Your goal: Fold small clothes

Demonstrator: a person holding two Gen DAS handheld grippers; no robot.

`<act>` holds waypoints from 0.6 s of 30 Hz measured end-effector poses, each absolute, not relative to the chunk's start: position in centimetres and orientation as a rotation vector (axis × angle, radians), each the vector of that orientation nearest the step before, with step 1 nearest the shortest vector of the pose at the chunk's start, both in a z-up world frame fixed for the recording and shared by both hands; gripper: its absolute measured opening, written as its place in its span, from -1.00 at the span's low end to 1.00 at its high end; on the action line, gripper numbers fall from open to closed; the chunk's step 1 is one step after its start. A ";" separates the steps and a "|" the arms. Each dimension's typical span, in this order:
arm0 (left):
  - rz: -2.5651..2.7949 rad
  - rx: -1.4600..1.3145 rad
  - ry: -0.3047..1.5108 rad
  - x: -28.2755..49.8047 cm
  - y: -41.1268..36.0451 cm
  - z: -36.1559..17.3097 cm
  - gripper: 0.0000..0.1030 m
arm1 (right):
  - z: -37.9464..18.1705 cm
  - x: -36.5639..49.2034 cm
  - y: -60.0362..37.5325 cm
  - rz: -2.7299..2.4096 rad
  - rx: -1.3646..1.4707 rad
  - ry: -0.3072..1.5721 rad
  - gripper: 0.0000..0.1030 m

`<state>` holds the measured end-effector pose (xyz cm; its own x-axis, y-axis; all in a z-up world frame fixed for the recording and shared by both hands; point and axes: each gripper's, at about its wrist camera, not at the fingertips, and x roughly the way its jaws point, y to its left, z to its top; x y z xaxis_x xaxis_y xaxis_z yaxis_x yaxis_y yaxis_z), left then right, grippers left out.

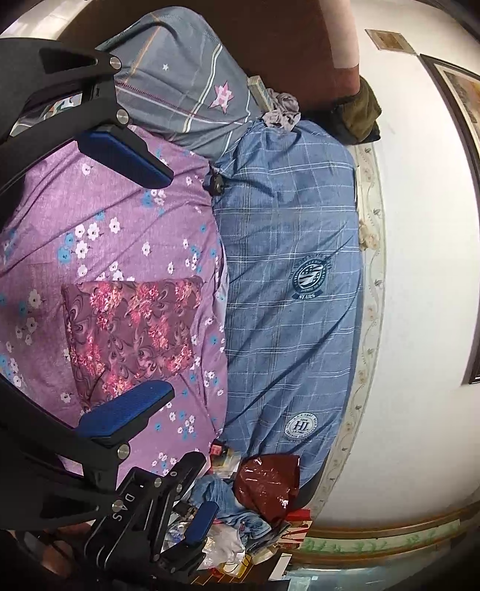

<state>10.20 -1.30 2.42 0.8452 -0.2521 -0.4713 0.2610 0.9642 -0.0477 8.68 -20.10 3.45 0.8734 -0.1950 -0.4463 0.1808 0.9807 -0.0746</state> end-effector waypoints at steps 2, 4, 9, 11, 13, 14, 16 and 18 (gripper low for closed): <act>-0.272 0.021 0.498 10.4 -1.5 2.3 1.00 | 3.2 8.9 -20.3 -0.198 -0.028 0.475 0.53; -0.272 0.020 0.500 10.6 -1.5 2.2 1.00 | 3.0 9.2 -20.3 -0.196 -0.027 0.482 0.53; -0.278 0.013 0.510 11.1 -1.5 2.1 1.00 | 2.5 9.7 -20.0 -0.191 -0.037 0.495 0.53; -0.278 0.013 0.512 11.3 -1.5 2.1 1.00 | 2.5 9.9 -20.0 -0.190 -0.035 0.495 0.53; -0.278 0.012 0.513 11.4 -1.5 2.1 1.00 | 2.5 10.0 -20.0 -0.189 -0.033 0.495 0.53; -0.278 0.012 0.512 11.5 -1.5 2.1 1.00 | 2.5 10.1 -20.0 -0.189 -0.032 0.494 0.53; -0.278 0.010 0.510 11.6 -1.4 2.2 1.00 | 2.6 10.2 -19.9 -0.190 -0.033 0.493 0.53; -0.279 0.005 0.507 11.7 -1.3 2.3 1.00 | 2.6 10.4 -19.8 -0.187 -0.035 0.493 0.53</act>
<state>11.73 -1.35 2.28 0.8368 -0.2629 -0.4802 0.2652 0.9620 -0.0644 10.41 -19.78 2.62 0.8642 -0.1869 -0.4672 0.1701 0.9823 -0.0785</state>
